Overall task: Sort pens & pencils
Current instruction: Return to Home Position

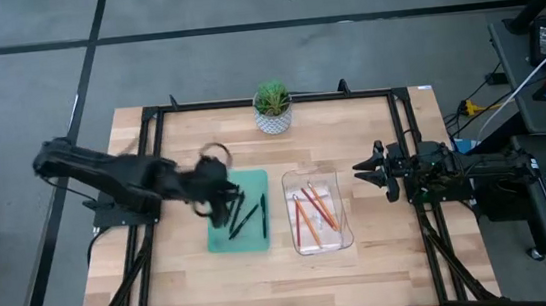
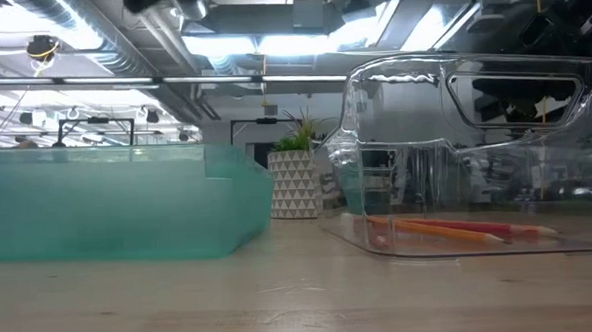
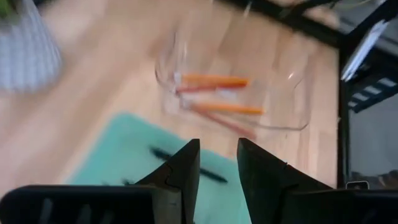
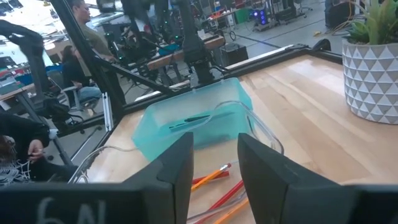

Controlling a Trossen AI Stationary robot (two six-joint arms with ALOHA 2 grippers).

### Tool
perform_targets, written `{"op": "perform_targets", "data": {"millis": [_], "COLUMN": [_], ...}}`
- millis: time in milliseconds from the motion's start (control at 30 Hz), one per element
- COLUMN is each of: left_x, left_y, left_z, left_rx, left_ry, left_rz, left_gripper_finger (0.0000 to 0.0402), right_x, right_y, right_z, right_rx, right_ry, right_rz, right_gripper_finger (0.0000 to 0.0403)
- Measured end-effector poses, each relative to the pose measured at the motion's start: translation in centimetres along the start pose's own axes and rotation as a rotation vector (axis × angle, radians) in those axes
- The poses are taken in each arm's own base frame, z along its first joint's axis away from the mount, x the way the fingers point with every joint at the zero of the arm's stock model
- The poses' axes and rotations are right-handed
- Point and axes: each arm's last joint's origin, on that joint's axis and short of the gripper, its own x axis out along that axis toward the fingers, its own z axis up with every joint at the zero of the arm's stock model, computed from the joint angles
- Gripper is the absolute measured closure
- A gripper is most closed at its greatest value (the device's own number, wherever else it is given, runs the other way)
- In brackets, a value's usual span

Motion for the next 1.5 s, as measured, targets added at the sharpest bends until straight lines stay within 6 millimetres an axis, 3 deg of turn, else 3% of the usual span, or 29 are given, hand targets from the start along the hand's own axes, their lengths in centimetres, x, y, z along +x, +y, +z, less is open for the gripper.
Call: {"op": "perform_targets", "data": {"millis": [233,500,600,700,833,1000,1200,1500], "left_x": [-6.3,-11.1,-12.0,-10.9,-7.8,-6.9,-6.7,-3.0], "left_y": [2.0,4.0,4.8,5.7,7.7,10.4,12.0,12.6], "left_z": [1.1,1.4,1.1,-0.7,-5.2,-9.4,-11.8,-14.3], "left_rx": [0.198,0.315,0.314,0.331,0.309,0.212,0.217,0.223], "left_ry": [-0.211,-0.386,-0.438,-0.49,-0.544,-0.696,-0.894,-0.807], "left_rz": [-0.104,-0.271,-0.295,-0.319,-0.378,-0.434,-0.459,-0.441], "left_gripper_finger": [0.0301,0.0301,0.0301,0.0301,0.0301,0.0301,0.0301,0.0301], "right_x": [0.0,0.0,0.0,0.0,0.0,0.0,0.0,0.0], "right_y": [0.0,0.0,0.0,0.0,0.0,0.0,0.0,-0.1], "right_z": [0.0,0.0,0.0,0.0,0.0,0.0,0.0,0.0], "right_rx": [-0.013,-0.03,-0.029,-0.029,-0.03,-0.035,-0.041,-0.067], "right_ry": [0.0,0.0,0.0,0.0,0.0,0.0,0.0,-0.004], "right_rz": [-0.001,-0.001,-0.001,-0.001,-0.001,-0.001,-0.001,-0.03], "right_gripper_finger": [0.0276,0.0276,0.0276,0.0276,0.0276,0.0276,0.0276,0.0276]}}
